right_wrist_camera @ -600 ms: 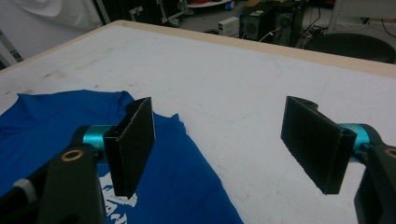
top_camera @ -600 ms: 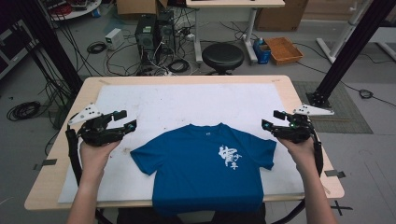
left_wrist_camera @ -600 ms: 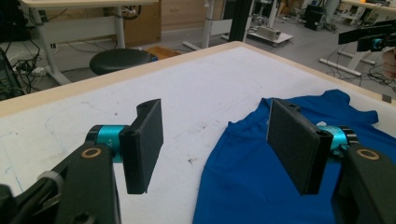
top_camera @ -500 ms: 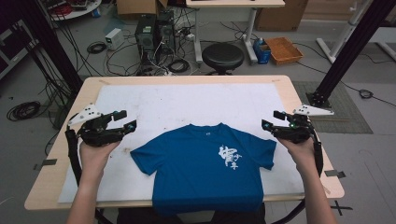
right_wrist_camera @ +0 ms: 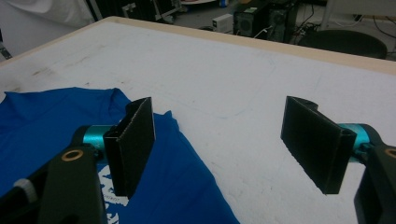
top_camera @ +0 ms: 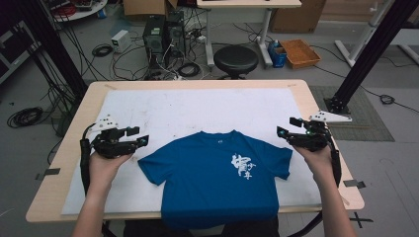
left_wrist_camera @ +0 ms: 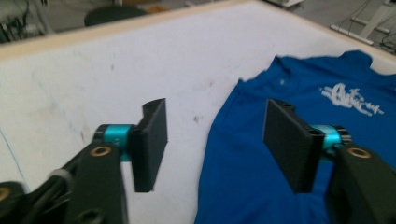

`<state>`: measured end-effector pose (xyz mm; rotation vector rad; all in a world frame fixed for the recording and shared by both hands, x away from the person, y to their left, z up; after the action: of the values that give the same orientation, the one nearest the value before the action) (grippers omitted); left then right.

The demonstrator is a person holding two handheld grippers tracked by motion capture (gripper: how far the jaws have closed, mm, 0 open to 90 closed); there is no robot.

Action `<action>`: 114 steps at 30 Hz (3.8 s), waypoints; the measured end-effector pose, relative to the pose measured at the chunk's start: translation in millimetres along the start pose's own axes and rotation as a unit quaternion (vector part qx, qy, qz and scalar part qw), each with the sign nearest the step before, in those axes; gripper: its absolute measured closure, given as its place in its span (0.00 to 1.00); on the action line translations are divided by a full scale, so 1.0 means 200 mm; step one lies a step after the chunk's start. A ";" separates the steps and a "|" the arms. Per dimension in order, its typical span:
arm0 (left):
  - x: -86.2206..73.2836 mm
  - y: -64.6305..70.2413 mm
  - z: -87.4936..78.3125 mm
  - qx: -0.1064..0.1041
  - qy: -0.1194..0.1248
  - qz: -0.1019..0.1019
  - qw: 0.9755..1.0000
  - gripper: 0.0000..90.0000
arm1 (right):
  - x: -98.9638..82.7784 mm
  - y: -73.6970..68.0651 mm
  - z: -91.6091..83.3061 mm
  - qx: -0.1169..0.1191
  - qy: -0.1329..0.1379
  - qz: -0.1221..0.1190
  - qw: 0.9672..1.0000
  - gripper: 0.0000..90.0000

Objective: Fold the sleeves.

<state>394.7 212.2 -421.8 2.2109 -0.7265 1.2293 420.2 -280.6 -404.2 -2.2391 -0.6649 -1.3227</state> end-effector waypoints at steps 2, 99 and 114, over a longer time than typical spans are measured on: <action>-0.03 -0.02 -0.01 0.005 -0.001 -0.009 1.000 0.54 | 0.00 0.00 0.00 0.001 0.001 -0.001 1.000 0.29; -0.02 0.51 0.44 -0.076 -0.051 -0.016 0.996 0.59 | 0.02 0.04 -0.06 -0.028 0.020 -0.003 0.999 0.36; 0.04 0.21 0.18 0.016 0.036 -0.001 0.999 0.53 | -0.14 0.13 -0.08 -0.044 -0.023 0.048 0.998 0.57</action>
<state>392.3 155.0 -424.1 2.1798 -0.6800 1.3221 412.9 -314.6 -426.1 -2.3460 -0.5166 -1.2795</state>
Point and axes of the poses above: each handheld gripper's, and its own axes: z roughly forward along the jaws, x roughly out of its top, y roughly to its right, the point moved 8 cm from there along z, roughly forward along the jaws, and after that the axes turned 2 degrees about -y, right-handed, at the moved point
